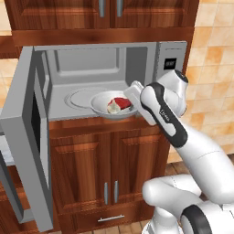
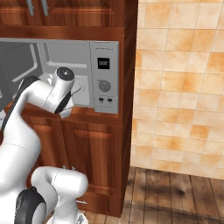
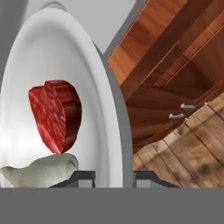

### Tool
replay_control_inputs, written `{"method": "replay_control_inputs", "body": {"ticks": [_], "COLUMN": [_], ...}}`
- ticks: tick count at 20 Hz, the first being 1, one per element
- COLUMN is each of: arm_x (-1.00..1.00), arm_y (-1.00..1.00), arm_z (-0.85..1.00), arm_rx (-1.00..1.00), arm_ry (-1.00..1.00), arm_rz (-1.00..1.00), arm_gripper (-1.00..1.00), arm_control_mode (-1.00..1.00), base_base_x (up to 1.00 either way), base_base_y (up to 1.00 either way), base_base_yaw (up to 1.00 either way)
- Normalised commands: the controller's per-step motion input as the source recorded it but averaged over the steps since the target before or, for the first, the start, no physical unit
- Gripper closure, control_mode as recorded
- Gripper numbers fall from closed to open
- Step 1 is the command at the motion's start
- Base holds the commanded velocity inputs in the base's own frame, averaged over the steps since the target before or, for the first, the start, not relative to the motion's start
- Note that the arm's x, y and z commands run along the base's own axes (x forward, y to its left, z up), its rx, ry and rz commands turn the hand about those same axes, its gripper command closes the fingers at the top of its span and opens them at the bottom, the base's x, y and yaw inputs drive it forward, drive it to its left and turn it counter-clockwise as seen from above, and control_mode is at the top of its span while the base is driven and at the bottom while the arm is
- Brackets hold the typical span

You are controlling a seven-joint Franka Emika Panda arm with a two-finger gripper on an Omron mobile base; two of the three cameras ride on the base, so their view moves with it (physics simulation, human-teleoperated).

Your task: The microwave is finished heating the steak and garlic. Take the bowl containing the food and place it on the dining counter.

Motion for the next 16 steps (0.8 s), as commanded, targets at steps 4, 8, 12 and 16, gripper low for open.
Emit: {"method": "replay_control_inputs", "body": {"ticks": [4, 8, 12, 16], "arm_x": [-0.11, -0.19, 0.0, 0.0], "arm_y": [-0.01, -0.16, 0.0, 0.0], "arm_z": [0.0, 0.0, 0.0, 0.0], "arm_rx": [0.0, 0.0, 0.0, 0.0], "arm_ry": [0.0, 0.0, 0.0, 0.0], "arm_rz": [0.0, 0.0, 0.0, 0.0], "arm_gripper": [1.0, 1.0, 1.0, 1.0], "arm_control_mode": [-1.0, 1.0, 1.0, 1.0], "base_base_x": [0.0, -0.09, -0.51, -0.5], "base_base_y": [0.0, -0.12, -0.71, -0.79], "base_base_yaw": [0.0, 0.0, 0.17, 0.47]}}
